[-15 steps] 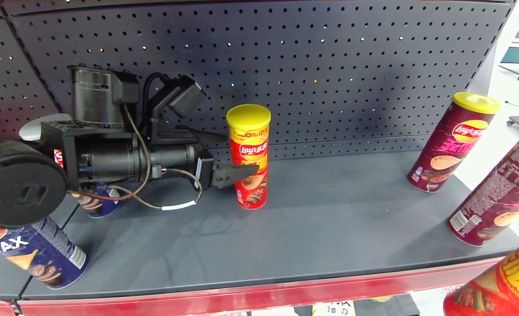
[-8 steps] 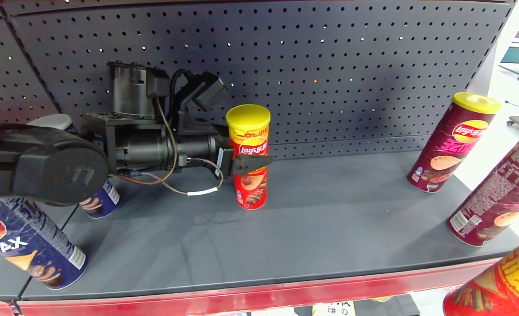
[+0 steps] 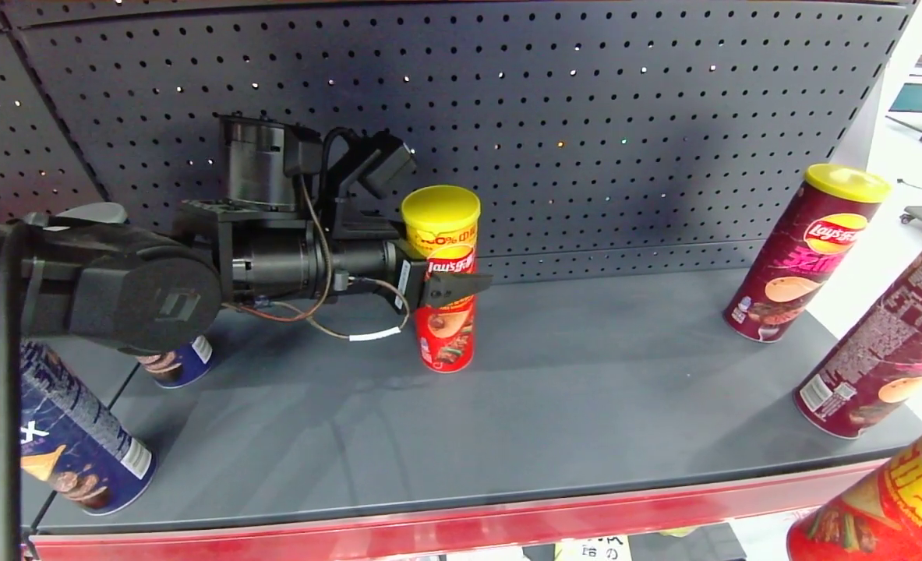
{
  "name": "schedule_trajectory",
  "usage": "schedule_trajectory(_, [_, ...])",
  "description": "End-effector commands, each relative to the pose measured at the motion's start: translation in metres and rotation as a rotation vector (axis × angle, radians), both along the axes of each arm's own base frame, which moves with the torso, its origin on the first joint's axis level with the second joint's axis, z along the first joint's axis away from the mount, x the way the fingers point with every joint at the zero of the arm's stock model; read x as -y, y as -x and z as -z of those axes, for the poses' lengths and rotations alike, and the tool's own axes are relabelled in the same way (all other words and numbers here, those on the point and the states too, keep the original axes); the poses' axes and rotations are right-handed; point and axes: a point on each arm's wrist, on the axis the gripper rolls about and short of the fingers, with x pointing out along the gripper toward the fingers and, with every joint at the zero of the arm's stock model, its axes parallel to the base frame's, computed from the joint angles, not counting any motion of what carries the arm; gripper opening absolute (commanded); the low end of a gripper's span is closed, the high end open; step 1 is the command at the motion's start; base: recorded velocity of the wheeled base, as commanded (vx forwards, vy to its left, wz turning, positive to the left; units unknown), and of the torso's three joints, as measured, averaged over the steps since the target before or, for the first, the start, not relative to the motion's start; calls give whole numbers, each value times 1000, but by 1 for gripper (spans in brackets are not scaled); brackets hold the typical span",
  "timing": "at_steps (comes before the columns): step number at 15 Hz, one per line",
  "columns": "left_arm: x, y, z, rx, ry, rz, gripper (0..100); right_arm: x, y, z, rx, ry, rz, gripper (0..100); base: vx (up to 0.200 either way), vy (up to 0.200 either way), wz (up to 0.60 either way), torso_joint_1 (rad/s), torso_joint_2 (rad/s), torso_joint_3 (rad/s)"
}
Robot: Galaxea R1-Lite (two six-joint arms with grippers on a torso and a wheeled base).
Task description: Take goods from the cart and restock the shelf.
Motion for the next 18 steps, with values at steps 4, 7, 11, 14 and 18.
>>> schedule_trajectory(4, [11,3,7,-27,-12,32,0,0,0,-1,1,0,-1,0,0,0,0,0,0,0])
schedule_trajectory(7, [11,16,4,-49,-22,51,0,0,0,-1,3,1,1,0,0,0,0,0,0,0])
schedule_trajectory(11, [-5,37,-3,-68,-24,62,0,0,0,-3,7,0,-1,0,0,0,0,0,0,0])
schedule_trajectory(14, [-14,57,-7,-69,-1,127,0,0,-1,-3,6,0,-2,0,0,0,0,0,0,0])
schedule_trajectory(18, [-15,77,1,-102,-6,208,0,0,-1,-3,7,0,-2,0,0,0,0,0,0,0])
